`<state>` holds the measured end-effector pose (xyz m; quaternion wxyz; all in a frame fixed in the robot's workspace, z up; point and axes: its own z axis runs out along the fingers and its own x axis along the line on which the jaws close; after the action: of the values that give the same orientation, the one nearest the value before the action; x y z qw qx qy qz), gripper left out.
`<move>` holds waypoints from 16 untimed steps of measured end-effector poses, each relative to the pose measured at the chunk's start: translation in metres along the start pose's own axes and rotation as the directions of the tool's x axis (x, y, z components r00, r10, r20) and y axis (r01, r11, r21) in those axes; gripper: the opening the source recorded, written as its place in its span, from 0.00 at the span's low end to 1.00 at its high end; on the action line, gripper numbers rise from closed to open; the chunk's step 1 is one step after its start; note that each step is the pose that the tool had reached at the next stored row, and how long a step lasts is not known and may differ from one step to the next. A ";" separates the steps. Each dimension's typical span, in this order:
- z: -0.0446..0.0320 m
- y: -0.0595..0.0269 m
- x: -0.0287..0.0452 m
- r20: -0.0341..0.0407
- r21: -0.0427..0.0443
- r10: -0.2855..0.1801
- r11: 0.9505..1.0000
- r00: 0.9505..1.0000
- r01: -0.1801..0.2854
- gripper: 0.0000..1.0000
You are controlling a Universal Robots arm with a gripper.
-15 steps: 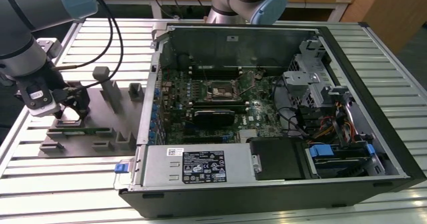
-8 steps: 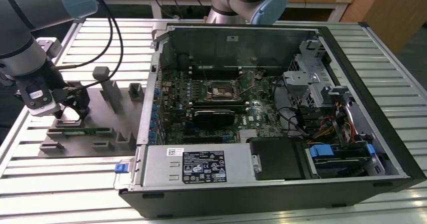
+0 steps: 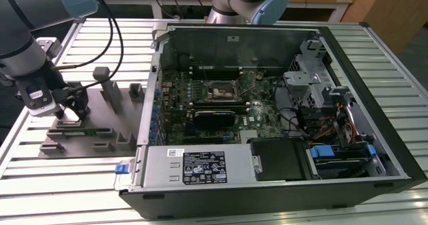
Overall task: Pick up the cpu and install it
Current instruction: 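Pick up the cpu and move it towards the insertion slot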
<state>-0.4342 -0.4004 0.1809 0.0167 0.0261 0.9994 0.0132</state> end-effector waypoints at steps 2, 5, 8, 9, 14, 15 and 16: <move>-0.0001 0.0000 0.0000 0.000 0.000 0.000 1.000 1.000 0.000 0.55; -0.0006 0.0000 0.0000 0.000 0.000 0.000 1.000 1.000 0.000 0.55; -0.0029 0.0001 -0.0001 0.000 0.000 0.000 1.000 1.000 0.000 0.55; -0.0038 0.0001 -0.0001 0.000 -0.001 0.000 1.000 1.000 0.000 0.55; -0.0096 0.0003 -0.0003 0.000 -0.001 0.000 1.000 1.000 0.000 0.55; -0.0109 0.0003 -0.0004 0.000 -0.001 0.000 1.000 1.000 0.000 0.55; -0.0123 0.0003 -0.0004 0.000 -0.001 0.000 1.000 1.000 0.000 0.55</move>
<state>-0.4342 -0.4003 0.1932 0.0167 0.0261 0.9994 0.0136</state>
